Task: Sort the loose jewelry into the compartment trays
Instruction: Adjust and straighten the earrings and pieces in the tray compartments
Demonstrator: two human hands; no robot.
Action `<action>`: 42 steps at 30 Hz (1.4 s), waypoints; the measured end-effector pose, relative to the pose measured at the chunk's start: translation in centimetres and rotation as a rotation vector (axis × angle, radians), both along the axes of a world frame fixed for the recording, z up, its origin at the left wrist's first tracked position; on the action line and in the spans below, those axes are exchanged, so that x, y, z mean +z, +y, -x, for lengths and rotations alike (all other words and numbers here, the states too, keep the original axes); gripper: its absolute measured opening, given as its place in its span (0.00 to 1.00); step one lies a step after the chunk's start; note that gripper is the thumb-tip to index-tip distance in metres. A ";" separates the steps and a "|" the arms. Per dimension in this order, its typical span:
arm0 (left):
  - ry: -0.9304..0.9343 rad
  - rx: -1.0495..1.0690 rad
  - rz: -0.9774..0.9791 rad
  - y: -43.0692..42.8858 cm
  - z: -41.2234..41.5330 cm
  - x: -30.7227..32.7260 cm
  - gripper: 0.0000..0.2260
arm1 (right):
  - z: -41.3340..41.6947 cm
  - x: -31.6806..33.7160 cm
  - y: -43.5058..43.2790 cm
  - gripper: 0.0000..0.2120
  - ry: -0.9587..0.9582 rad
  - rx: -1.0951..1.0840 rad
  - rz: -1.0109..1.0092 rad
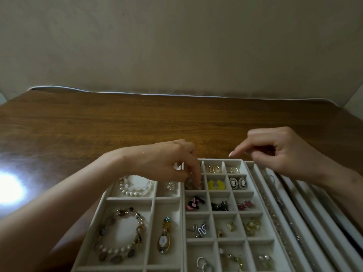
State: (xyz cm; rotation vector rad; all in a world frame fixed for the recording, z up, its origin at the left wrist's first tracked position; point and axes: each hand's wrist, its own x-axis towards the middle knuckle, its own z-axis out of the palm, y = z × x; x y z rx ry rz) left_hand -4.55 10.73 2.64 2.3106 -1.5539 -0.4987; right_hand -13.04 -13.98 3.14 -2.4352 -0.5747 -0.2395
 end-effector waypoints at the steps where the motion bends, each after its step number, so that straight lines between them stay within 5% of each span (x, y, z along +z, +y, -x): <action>1: 0.003 -0.001 0.022 0.1 0.0 0.2 0.06 | 0.1 0.1 -0.1 0.11 0.012 -0.008 -0.029; 5: -0.008 -0.066 0.072 -0.1 1.0 0.8 0.02 | 0.3 0.1 -0.6 0.15 0.045 -0.031 -0.066; 12: -0.291 -0.177 0.074 -0.7 2.7 -0.9 0.06 | 1.1 -1.0 -1.1 0.12 0.020 -0.027 -0.045; 30: -0.373 -0.199 0.133 -1.0 2.6 -2.2 0.03 | 1.0 -2.1 -0.9 0.11 -0.059 -0.008 0.081; 42: 0.266 0.054 0.174 -0.1 0.9 -0.5 0.02 | 1.1 -1.7 -0.6 0.10 -0.009 -0.015 0.012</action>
